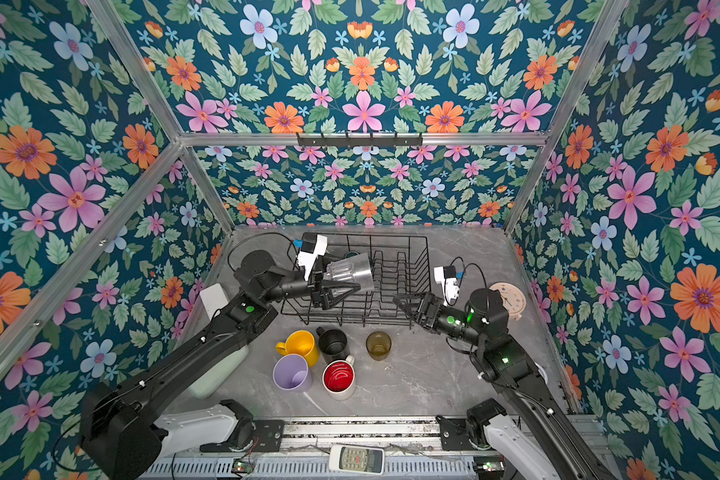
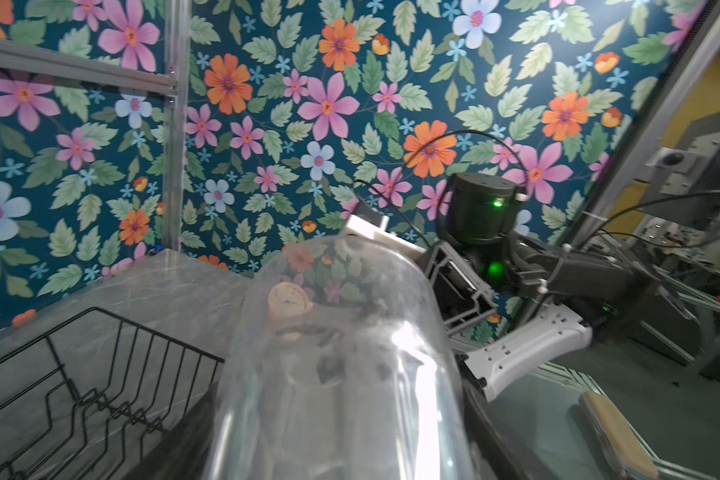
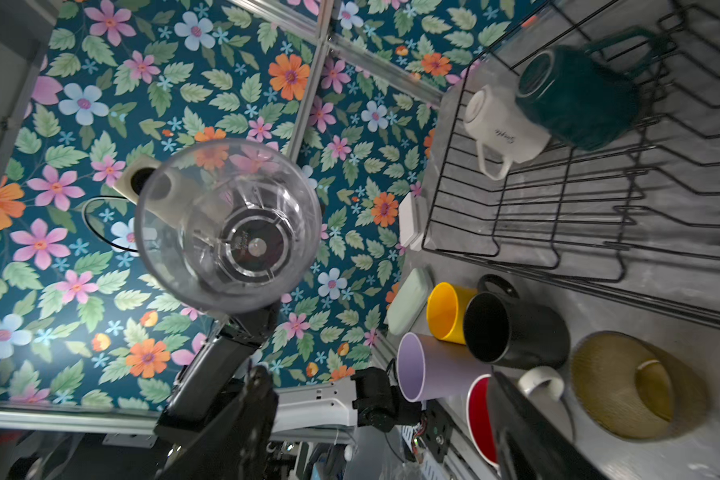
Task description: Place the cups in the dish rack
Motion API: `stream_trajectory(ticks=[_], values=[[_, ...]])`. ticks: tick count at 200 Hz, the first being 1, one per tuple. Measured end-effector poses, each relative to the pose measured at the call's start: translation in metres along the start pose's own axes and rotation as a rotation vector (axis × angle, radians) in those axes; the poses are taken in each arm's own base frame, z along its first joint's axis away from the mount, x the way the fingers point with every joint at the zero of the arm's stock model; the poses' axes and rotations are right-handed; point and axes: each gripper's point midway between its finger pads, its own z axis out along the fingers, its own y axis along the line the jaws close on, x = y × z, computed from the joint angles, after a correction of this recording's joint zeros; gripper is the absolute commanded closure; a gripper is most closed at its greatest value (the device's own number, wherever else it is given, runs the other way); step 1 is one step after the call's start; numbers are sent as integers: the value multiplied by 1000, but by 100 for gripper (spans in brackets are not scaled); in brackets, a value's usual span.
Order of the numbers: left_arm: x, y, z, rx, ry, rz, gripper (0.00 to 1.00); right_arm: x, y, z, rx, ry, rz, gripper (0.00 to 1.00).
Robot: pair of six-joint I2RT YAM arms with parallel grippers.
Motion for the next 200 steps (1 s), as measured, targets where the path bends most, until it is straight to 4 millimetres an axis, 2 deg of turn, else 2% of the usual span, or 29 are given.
stream_trajectory(ticks=[47,95,162,200], values=[[6,60,18,-239,143,-69,100,-4,-27,-24,177,-102,-59,6],[30,120,40,-416,307,-158,100,-5,-43,-33,267,-133,-96,4],[72,184,76,-619,491,-187,100,-3,-54,-38,328,-126,-118,3],[97,210,92,-732,580,-166,100,-1,-58,-43,350,-127,-131,4]])
